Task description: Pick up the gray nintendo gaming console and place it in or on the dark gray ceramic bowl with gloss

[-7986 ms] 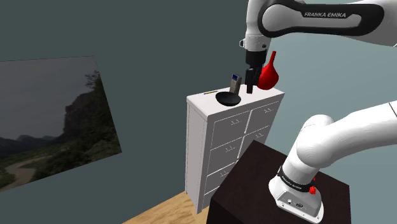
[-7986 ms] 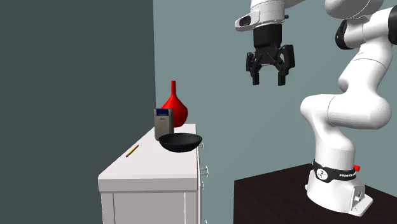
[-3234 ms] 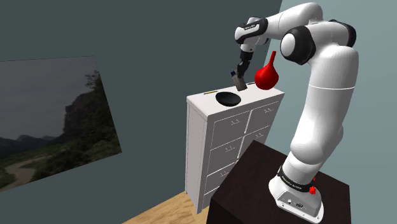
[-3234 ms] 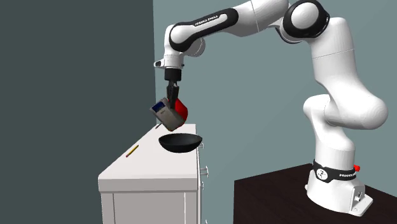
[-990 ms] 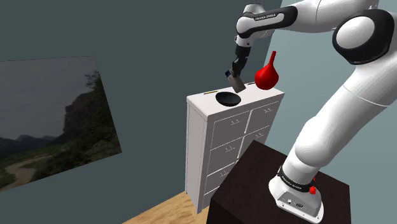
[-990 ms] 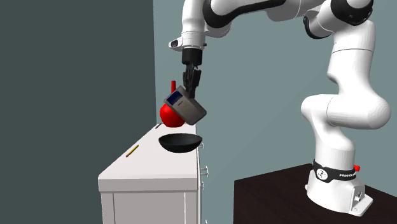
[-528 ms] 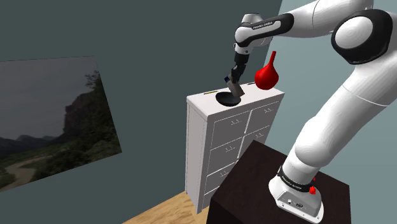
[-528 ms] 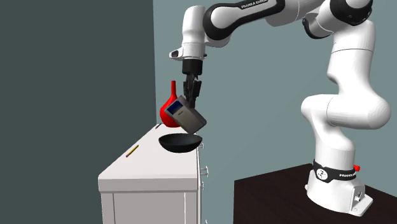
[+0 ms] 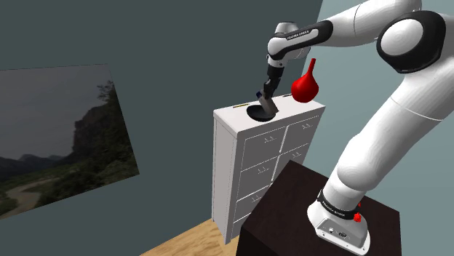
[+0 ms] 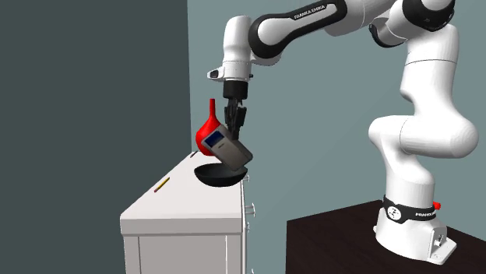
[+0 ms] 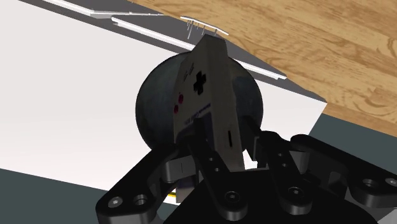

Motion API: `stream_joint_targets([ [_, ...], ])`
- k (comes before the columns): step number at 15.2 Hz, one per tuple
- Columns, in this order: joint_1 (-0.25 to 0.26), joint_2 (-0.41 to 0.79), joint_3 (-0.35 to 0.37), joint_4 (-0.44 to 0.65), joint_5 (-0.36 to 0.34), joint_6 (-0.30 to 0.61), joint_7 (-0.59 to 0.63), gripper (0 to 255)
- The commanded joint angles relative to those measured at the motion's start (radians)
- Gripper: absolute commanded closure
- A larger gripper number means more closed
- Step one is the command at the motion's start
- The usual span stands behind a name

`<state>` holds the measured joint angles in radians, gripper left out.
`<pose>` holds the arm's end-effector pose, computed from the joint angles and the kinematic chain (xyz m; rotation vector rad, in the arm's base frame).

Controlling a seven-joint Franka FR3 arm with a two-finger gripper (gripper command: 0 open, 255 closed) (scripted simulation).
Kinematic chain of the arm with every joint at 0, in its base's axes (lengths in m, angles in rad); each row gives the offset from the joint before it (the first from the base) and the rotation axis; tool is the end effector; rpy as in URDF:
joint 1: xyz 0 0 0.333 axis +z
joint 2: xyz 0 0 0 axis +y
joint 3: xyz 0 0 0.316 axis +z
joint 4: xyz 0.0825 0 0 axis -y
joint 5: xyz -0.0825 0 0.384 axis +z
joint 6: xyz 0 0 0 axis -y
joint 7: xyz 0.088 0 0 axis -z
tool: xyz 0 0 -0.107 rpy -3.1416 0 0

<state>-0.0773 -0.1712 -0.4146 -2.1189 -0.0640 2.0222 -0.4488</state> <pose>0.4467 -0.2524 0.4859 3.1218 -0.0212 0.0923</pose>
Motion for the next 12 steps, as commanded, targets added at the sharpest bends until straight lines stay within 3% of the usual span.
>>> stream_joint_targets([
  [1, 0.0, 0.0, 0.0, 0.0, 0.0, 0.001, 0.0, 255],
  [2, 0.0, 0.0, 0.0, 0.0, 0.0, 0.001, 0.0, 255],
  [3, 0.0, 0.0, 0.0, 0.0, 0.0, 0.001, 0.0, 0],
  [8, 0.0, 0.0, 0.0, 0.0, 0.0, 0.001, 0.0, 0],
  [12, 0.002, -0.03, 0.009, 0.099, -0.008, -0.126, 0.007, 0],
])
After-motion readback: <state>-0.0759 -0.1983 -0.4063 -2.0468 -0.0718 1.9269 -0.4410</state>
